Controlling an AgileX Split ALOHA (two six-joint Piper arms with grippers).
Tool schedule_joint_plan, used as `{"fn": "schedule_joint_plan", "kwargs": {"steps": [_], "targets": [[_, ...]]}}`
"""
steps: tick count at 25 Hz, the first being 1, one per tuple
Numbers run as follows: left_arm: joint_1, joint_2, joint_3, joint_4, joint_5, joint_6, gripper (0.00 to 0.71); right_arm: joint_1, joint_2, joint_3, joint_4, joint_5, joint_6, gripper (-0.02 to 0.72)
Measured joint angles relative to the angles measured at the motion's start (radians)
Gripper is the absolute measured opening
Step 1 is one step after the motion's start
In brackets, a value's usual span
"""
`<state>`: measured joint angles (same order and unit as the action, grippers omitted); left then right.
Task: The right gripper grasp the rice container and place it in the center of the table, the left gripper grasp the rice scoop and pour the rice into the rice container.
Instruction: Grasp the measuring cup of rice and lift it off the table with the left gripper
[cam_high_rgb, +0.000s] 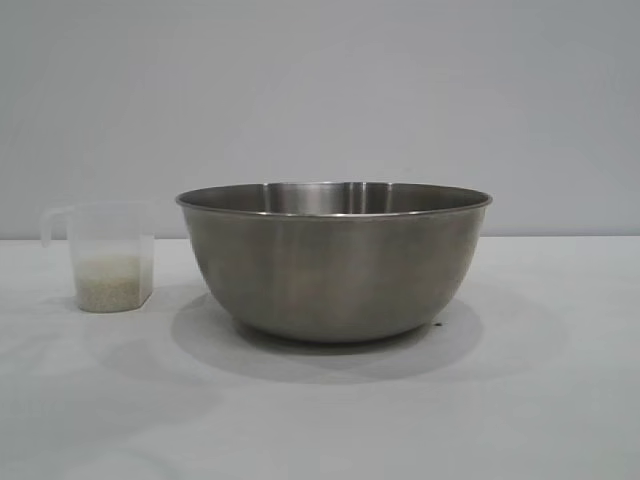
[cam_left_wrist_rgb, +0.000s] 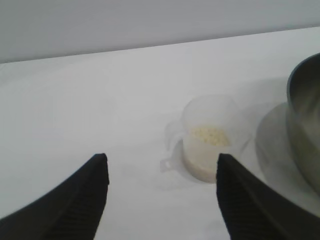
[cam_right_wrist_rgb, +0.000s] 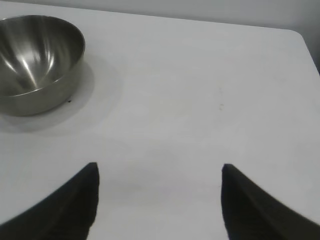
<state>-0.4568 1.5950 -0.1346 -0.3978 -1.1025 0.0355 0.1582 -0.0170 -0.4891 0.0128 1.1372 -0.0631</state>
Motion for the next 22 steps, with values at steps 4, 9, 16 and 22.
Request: {"fn": "schedule_joint_plan", "kwargs": {"steps": [4,9,16,22], "targets": [[0.0,0.123,0.003,0.05,-0.031,-0.052,0.457,0.0,0.0,0.0,0.0,0.0,0.0,0.442],[0.0,0.205,-0.005,0.077,-0.032,-0.076,0.457,0.0,0.0,0.0,0.0,0.0,-0.002,0.442],[0.0,0.221,-0.02,0.077,-0.035,-0.082,0.457,0.0,0.0,0.0,0.0,0.0,-0.002,0.442],[0.0,0.23,-0.083,0.077,-0.035,-0.013,0.316,0.0,0.0,0.0,0.0,0.0,-0.002,0.442]]}}
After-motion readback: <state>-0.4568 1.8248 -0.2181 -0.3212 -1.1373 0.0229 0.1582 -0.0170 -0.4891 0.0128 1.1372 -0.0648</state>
